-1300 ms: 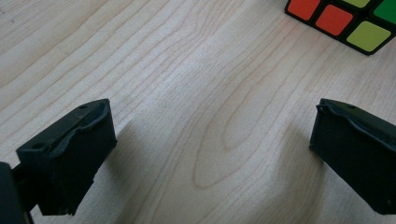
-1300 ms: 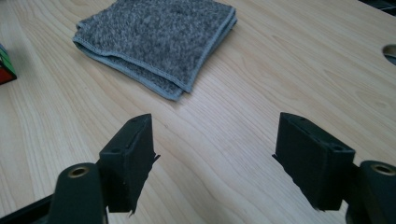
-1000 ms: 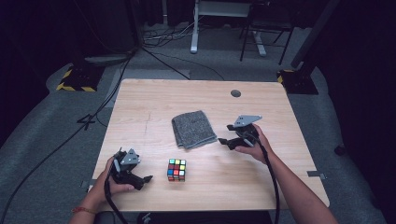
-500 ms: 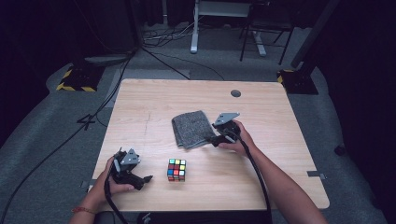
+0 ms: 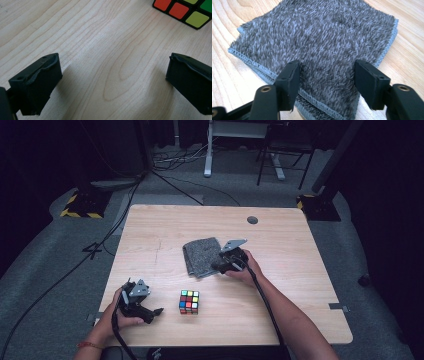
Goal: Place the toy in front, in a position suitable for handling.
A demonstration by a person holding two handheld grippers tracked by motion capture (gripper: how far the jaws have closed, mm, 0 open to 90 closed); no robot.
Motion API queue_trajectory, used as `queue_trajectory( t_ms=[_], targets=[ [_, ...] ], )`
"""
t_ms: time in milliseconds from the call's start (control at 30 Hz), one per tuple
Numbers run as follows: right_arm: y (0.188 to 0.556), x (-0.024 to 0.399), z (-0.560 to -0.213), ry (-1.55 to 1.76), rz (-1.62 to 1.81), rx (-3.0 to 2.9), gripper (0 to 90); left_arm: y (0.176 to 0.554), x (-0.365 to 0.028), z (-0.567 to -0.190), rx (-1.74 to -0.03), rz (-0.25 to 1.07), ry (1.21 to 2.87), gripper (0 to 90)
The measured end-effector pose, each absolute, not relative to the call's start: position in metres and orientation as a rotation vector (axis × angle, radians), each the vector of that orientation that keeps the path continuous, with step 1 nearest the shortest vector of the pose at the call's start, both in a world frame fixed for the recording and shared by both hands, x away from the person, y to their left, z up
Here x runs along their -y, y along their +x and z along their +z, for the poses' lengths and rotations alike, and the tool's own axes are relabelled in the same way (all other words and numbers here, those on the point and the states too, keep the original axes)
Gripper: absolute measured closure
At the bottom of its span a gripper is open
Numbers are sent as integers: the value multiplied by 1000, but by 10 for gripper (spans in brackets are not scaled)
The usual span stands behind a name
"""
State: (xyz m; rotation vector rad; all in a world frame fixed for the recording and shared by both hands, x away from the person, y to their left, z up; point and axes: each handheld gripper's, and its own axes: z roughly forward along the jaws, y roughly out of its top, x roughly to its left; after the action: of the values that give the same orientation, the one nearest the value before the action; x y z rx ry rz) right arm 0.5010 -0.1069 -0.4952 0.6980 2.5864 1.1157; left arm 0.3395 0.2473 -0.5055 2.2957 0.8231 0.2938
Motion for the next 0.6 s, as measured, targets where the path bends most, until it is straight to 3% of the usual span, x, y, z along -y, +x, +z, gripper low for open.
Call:
queue_trajectory(
  t_ms=[600],
  targets=[
    [487,132,-497,731,1143,-2637,407,337,-240,-505,-809,288,2302,5]
  ],
)
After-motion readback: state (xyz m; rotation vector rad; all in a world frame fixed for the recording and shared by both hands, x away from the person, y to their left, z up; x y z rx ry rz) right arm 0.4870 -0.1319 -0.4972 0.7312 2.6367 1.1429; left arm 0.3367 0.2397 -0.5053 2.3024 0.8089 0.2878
